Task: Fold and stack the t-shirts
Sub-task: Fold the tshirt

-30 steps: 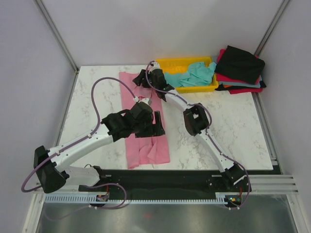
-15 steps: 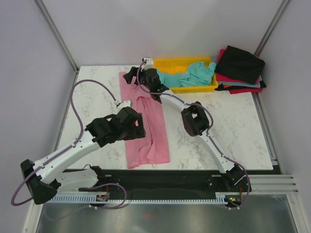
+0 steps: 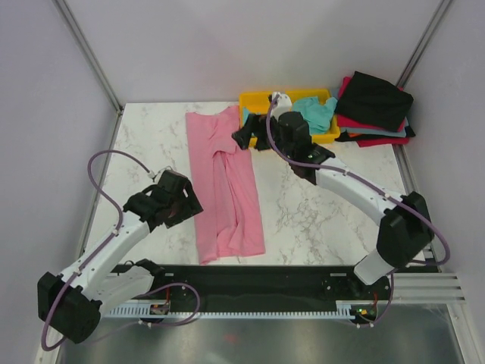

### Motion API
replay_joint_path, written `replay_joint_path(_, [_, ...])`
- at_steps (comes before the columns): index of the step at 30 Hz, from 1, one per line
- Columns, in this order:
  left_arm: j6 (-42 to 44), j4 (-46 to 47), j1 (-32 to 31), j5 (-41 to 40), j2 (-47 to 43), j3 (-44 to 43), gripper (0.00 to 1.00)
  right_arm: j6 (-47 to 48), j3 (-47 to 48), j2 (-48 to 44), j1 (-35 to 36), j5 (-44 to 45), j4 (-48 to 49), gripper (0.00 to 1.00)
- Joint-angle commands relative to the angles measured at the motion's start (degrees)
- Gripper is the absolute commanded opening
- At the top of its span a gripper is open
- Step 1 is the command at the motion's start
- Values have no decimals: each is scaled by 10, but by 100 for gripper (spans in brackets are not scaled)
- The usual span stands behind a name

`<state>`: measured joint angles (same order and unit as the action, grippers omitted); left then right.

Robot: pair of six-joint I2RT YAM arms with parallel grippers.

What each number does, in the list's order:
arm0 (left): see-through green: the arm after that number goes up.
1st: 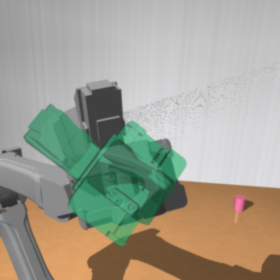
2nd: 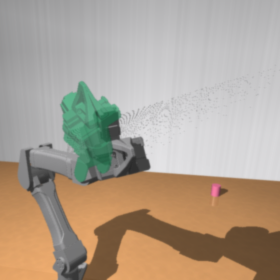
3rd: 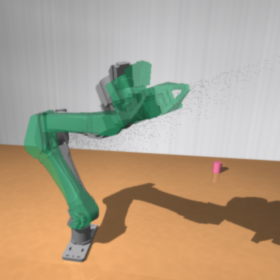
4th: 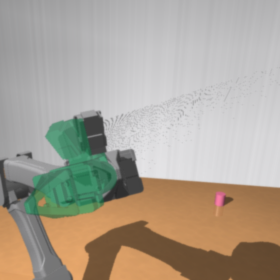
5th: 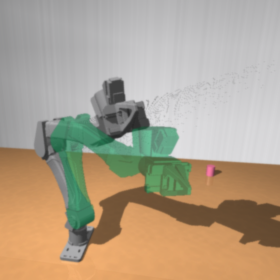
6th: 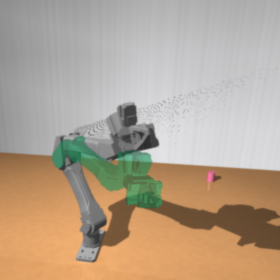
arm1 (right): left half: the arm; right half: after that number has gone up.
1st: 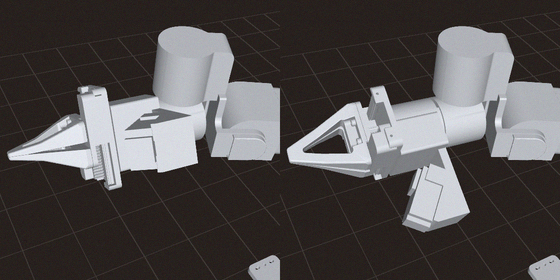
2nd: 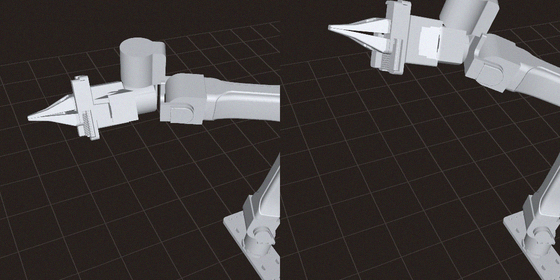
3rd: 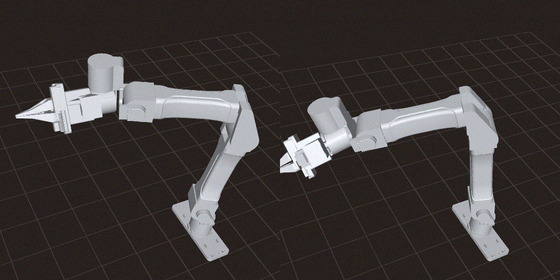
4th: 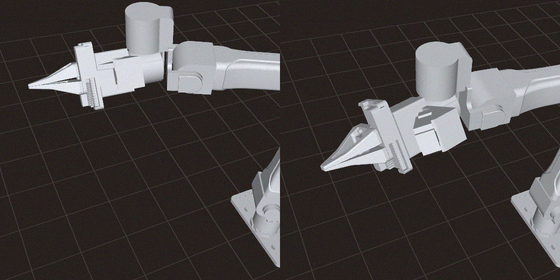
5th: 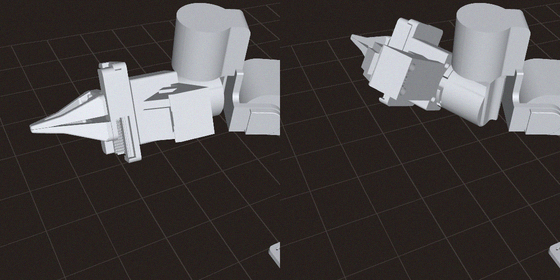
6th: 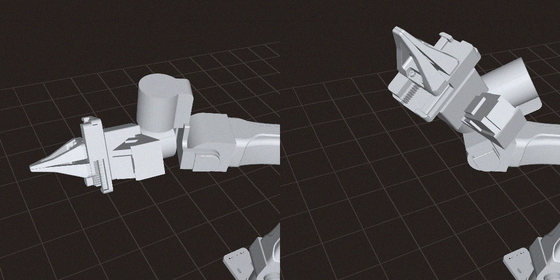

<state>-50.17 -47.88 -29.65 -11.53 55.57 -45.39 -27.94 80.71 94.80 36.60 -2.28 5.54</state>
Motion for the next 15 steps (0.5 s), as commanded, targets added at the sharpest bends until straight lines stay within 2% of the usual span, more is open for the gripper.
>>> replay_joint_path(1, [34,61,28,68,6,14,78,-19,-156,-60,22,-9,-104,93])
replay_joint_path(5, [82,31,53,32,5,-19,78,-56,-232,-93,140,-9,-119,86])
replay_joint_path(8, [132,-3,82,22,-11,-74,80,-98,-246,-84,222,1,-116,81])
replay_joint_path(11, [174,-29,102,-2,-19,-107,82,-134,-264,-65,273,6,-100,80])
replay_joint_path(15, [204,-31,133,9,-41,-78,82,-164,-272,-42,313,6,-61,77])
